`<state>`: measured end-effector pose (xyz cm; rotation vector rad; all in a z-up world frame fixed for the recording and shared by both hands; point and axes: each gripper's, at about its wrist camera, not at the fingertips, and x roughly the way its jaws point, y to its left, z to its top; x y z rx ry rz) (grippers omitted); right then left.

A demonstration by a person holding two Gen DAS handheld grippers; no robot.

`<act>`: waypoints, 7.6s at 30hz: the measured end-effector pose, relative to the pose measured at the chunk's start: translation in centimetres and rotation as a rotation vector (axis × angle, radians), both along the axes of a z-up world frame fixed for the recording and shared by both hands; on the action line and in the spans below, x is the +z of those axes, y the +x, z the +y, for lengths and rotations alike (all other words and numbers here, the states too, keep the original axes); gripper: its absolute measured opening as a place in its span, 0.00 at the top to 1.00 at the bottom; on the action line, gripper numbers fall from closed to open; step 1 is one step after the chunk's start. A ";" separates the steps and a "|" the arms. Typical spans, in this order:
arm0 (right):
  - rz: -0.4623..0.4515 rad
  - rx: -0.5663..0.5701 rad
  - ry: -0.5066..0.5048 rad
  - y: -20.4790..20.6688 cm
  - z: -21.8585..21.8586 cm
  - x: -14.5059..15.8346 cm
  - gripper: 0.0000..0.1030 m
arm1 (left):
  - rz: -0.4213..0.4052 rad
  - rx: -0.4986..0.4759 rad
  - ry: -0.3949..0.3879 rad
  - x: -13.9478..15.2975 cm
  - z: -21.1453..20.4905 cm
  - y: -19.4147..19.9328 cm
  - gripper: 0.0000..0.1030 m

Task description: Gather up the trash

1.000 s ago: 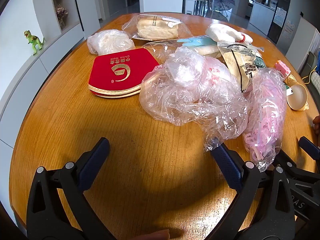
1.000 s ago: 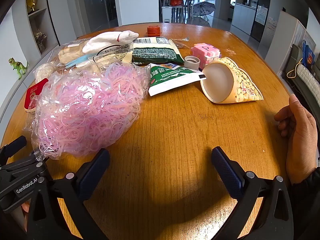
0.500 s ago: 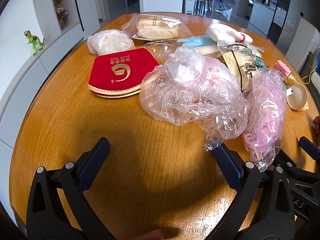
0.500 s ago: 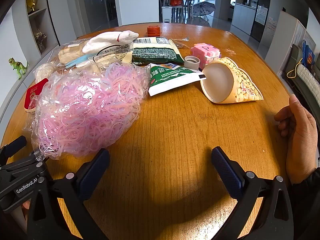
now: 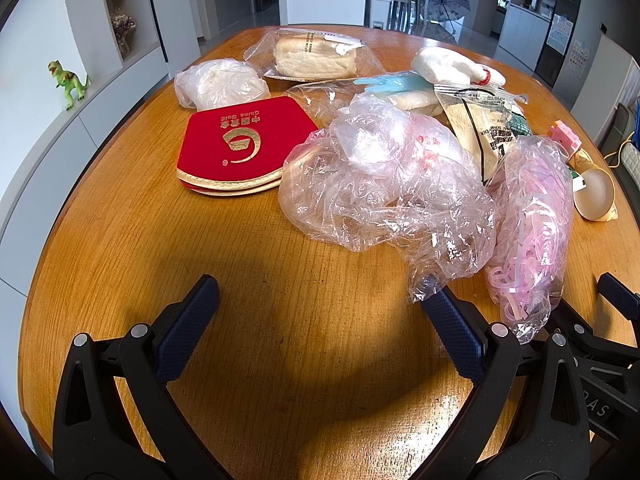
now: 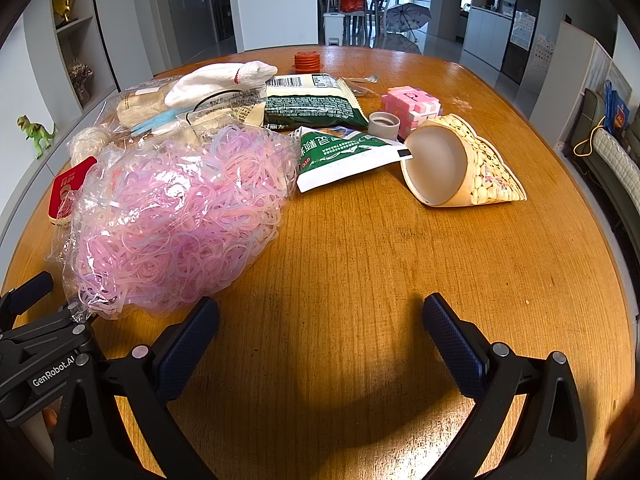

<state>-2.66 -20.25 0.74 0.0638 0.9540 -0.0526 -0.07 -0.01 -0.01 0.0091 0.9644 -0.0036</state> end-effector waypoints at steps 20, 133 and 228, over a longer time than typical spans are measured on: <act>0.000 0.000 0.000 0.0 0.0 0.0 0.01 | 0.001 0.000 0.001 0.1 -0.1 -0.1 0.06; 0.179 0.837 0.246 -15.0 28.4 7.2 0.78 | -0.084 0.419 -0.153 5.3 29.5 -27.7 0.54; 0.101 0.310 0.113 11.8 6.7 9.9 0.89 | 0.069 -0.146 -0.141 5.3 9.6 1.1 0.33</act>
